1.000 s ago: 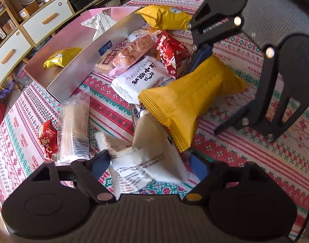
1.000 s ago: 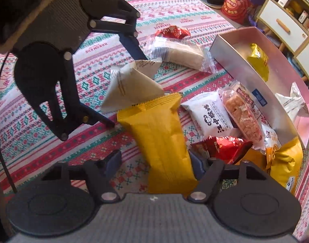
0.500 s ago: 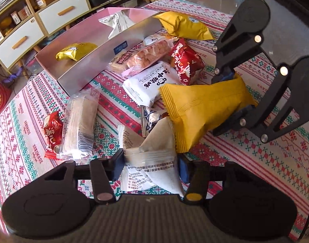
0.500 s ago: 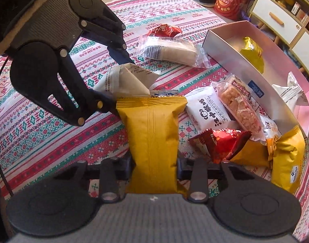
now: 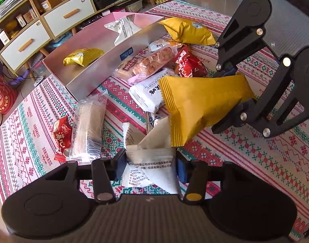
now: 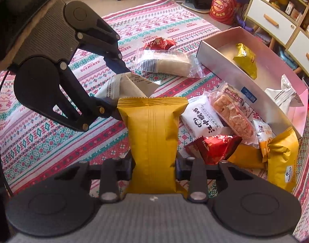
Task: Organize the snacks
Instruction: 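Lift both held snacks and carry them over the pink box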
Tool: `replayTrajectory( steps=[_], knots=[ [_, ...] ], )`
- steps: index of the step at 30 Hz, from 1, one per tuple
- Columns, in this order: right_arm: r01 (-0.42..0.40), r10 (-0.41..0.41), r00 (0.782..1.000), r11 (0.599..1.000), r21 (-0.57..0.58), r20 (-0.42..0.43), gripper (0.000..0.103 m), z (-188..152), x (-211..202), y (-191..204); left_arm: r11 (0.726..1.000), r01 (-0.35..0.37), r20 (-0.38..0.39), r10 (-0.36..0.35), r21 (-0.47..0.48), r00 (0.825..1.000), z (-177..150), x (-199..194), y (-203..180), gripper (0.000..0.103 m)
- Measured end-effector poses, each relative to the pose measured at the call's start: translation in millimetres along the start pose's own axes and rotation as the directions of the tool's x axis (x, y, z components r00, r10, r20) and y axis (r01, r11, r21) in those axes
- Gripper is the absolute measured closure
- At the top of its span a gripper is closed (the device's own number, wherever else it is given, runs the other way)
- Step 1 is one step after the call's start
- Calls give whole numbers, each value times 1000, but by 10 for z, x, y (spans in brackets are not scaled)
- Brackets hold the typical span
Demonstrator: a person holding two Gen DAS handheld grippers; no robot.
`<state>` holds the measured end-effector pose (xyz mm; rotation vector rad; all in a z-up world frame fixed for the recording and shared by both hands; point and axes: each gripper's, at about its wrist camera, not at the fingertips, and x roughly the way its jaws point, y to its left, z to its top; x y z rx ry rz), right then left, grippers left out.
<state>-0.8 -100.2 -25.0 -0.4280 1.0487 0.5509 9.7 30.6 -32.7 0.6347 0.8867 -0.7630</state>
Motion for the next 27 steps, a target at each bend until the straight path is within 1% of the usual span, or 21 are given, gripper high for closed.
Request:
replayTrajectory(
  steps=[3, 7, 12, 15, 22, 27],
  knots=[
    [5, -5, 1000, 1000, 7, 8, 70, 20, -33, -26, 1000, -9, 6, 9, -4, 1000, 30, -21, 18, 47],
    [12, -13, 1000, 1000, 26, 25, 70, 36, -83, -78, 999, -39, 23, 40, -18, 999, 93, -74, 57, 47],
    [11, -14, 999, 998, 70, 42, 70, 73, -137, -191, 996, -63, 67, 67, -56, 996, 194, -175, 138, 47],
    [25, -30, 998, 995, 95, 49, 70, 96, -160, -283, 994, -69, 75, 76, -86, 994, 257, -176, 201, 47],
    [57, -67, 995, 989, 133, 68, 70, 176, -257, -501, 991, -92, 93, 101, -94, 991, 492, -111, 322, 47],
    [76, -91, 993, 982, 172, 79, 70, 325, -293, -751, 989, -113, 114, 124, -97, 986, 759, -55, 435, 47]
  ],
)
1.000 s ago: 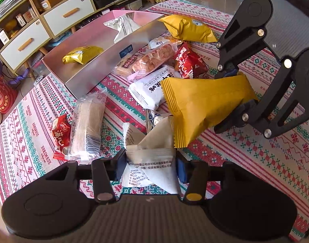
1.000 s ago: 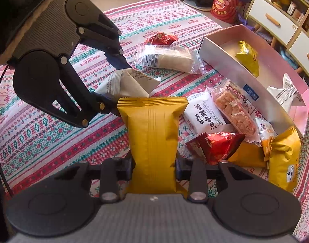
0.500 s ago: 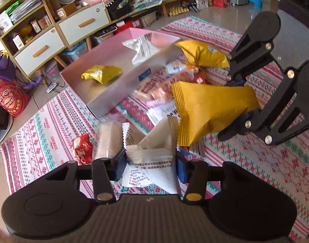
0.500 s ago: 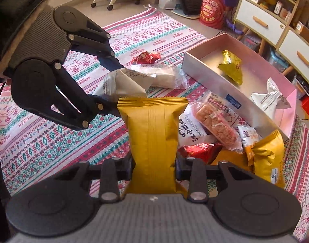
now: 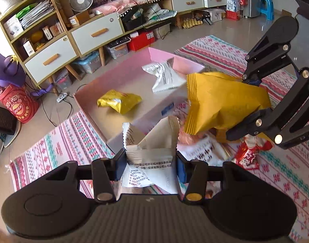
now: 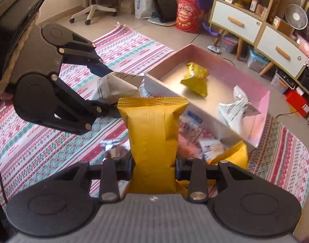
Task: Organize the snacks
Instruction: 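Lift both held snacks and carry them over the pink box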
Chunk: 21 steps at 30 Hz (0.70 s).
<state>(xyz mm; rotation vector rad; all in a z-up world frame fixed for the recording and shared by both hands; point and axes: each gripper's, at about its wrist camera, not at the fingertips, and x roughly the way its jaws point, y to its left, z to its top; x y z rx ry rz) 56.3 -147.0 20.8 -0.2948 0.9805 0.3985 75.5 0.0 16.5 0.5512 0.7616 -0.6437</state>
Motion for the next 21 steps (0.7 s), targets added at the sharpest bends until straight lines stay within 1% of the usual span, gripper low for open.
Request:
replayTrajectory(
  steps=[7, 13, 21],
  knots=[
    [42, -42, 999, 997, 68, 6, 70, 245, 112, -344, 999, -33, 10, 33, 3, 999, 295, 191, 120, 47],
    [89, -88, 996, 991, 99, -10, 70, 402, 249, -534, 999, -54, 3, 54, -6, 999, 430, 348, 204, 47],
    [115, -112, 993, 980, 163, -29, 70, 542, 466, -741, 995, -92, -16, 92, -41, 996, 594, 614, 370, 47]
  ],
)
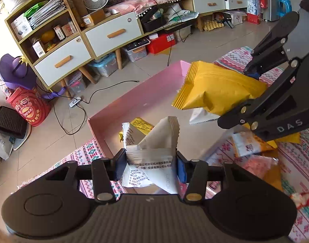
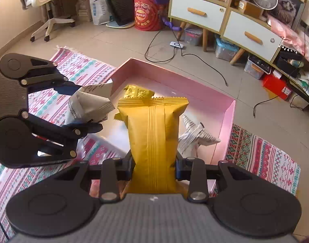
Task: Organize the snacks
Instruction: 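Lift both held snacks and carry them over the pink box, then open both tools to drop the snacks into the pink box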
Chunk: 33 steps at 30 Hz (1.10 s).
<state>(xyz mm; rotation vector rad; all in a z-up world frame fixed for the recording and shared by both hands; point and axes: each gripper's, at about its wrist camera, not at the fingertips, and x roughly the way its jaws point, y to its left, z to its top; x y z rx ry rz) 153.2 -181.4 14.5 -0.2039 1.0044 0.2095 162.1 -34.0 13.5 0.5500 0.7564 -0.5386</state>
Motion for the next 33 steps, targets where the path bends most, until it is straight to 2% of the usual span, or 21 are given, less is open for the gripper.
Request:
replayTrajectory(
  steps=[9, 20, 21, 28, 33],
  knots=[
    [2, -1, 1000, 997, 77, -13, 70, 78, 237, -126, 999, -14, -26, 14, -33, 1000, 72, 232, 81, 47],
    [-4, 5, 1000, 992, 128, -3, 67, 87, 327, -226, 998, -17, -27, 16, -61, 1000, 81, 406, 85, 47],
    [-4, 4, 1000, 991, 134, -1, 65, 89, 324, -231, 998, -20, -30, 18, -60, 999, 79, 407, 77, 46],
    [11, -14, 1000, 992, 123, 22, 50, 97, 222, -232, 999, -44, -18, 43, -20, 999, 82, 347, 10, 25],
    [26, -31, 999, 993, 111, 42, 32, 80, 117, -224, 998, -40, -12, 40, -41, 999, 91, 271, 35, 15]
  ],
)
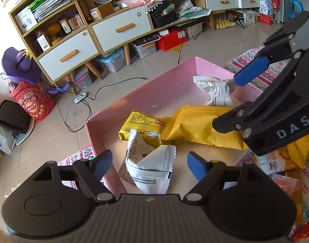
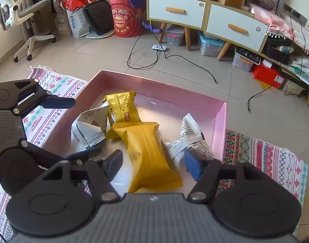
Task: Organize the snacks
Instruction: 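Open both tools to drop the snacks into the pink box, then move both open tools back over the remaining snack pile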
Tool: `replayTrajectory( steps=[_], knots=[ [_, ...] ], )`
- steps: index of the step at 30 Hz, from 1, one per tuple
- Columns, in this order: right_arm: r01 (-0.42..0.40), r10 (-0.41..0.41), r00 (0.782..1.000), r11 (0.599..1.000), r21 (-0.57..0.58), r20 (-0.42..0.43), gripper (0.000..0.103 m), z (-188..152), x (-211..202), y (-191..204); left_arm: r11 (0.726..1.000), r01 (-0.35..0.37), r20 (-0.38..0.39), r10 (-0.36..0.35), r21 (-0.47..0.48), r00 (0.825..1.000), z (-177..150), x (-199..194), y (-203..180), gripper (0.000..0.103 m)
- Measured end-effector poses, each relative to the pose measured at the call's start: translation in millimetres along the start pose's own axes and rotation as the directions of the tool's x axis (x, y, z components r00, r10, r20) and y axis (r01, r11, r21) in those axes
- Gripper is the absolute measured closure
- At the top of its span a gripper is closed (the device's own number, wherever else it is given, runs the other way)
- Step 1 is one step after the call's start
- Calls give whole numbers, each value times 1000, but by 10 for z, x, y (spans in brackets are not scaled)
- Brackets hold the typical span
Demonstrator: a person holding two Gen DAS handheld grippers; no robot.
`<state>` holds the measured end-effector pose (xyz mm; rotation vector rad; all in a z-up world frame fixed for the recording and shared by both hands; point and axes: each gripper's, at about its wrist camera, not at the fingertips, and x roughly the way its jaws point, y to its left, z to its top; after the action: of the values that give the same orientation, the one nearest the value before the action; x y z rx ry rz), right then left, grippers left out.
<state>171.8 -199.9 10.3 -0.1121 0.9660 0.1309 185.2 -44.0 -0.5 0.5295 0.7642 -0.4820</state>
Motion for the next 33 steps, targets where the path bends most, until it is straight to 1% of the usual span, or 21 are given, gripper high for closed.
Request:
replayTrajectory(
  steps=[3, 9, 11, 14, 21, 28, 33],
  knots=[
    [3, -3, 1000, 1000, -5, 6, 26, -14, -52, -8, 1000, 3, 10, -3, -10, 1000, -5, -73, 0, 9],
    [12, -12, 1000, 1000, -23, 13, 21, -99, -182, 39, 1000, 2, 18, -1, -5, 1000, -76, -215, -48, 6],
    [8, -7, 1000, 1000, -29, 17, 20, -132, -236, 54, 1000, -3, 20, 3, -6, 1000, -105, -269, -77, 2],
    [9, -8, 1000, 999, -50, 23, 18, -189, -322, 97, 1000, -3, 20, 3, 3, 1000, -159, -355, -114, 0],
    [4, -2, 999, 997, -74, 32, 16, -325, -509, 204, 999, 0, 22, 0, 38, 1000, -253, -566, -211, 0],
    [23, -18, 999, 995, -98, 51, 13, -473, -721, 316, 999, 11, 35, -12, 35, 999, -358, -775, -292, 0],
    [21, -13, 997, 994, -108, 75, 12, -645, -872, 395, 999, 23, 36, -24, 23, 999, -514, -917, -374, 0]
  ],
)
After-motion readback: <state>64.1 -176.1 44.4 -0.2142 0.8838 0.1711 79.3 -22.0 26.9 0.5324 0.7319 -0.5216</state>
